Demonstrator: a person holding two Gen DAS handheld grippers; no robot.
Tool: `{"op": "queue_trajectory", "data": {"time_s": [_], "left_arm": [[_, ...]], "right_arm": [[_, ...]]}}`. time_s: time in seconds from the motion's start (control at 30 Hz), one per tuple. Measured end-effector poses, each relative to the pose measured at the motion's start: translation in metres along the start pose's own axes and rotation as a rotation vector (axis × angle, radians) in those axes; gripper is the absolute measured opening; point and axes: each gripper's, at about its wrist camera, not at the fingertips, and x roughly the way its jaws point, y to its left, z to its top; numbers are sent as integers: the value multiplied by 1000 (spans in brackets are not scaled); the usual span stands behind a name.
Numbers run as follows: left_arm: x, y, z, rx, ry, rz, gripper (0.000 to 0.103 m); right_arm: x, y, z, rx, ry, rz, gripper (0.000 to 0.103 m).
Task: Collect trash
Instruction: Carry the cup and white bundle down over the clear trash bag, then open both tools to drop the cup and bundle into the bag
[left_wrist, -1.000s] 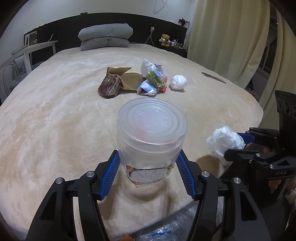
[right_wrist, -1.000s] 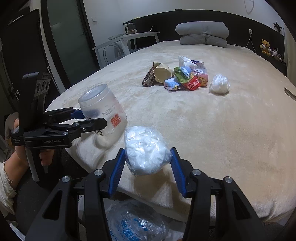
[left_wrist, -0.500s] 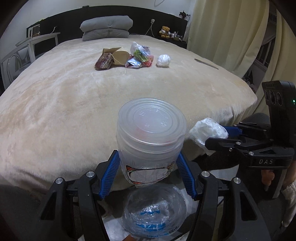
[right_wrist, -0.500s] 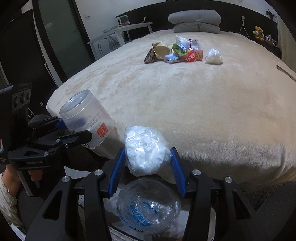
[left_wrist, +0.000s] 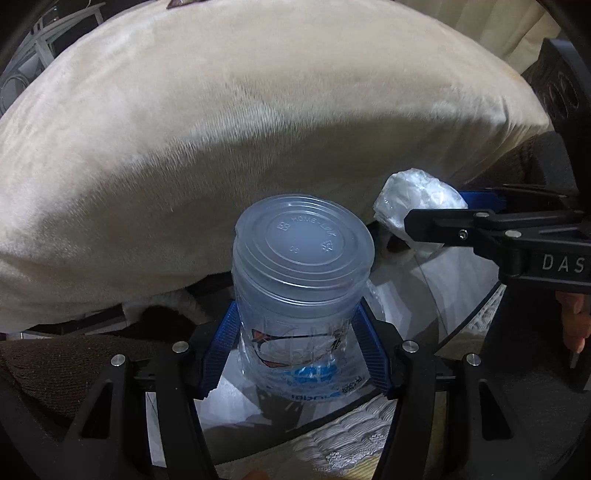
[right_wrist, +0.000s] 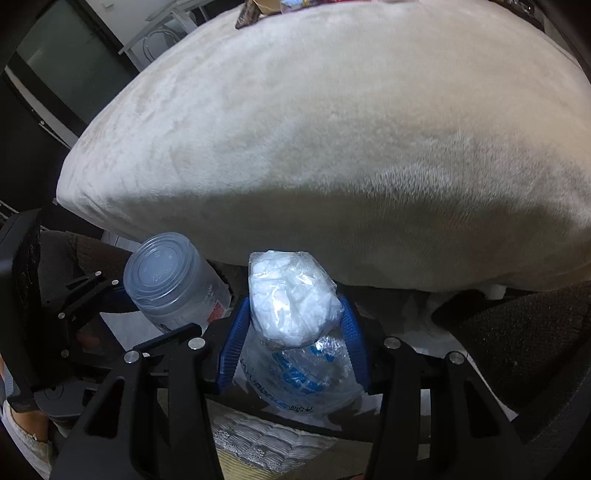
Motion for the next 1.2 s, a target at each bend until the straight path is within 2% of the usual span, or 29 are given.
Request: {"op": "queue_trajectory", "data": {"time_s": [0.17,0.5,0.83,1.07,1.1,1.17,1.2], "left_arm": [[34,0,-2,8,125,66,62],[90,7,-3,-37,339,60,62],[146,11,-7,-46,484,35,62],[164,10,-10,-48,546,7,64],[165,9,-11,-45,553,5,64],[166,10,-11,-35,567,15,75],[167,11,-13,-36,572,11,84]], "right_arm": [[33,-12,-1,76,125,-30,50],[84,-32,-9,186,301,-75,50],[137,-47,-13,248,462,-109,50],[157,-58,-21,278,513,-113,50],[158,-60,-21,287,518,-108,52],[156,-65,-22,299,517,-108,70],[158,-65,-23,304,515,-109,73]]}}
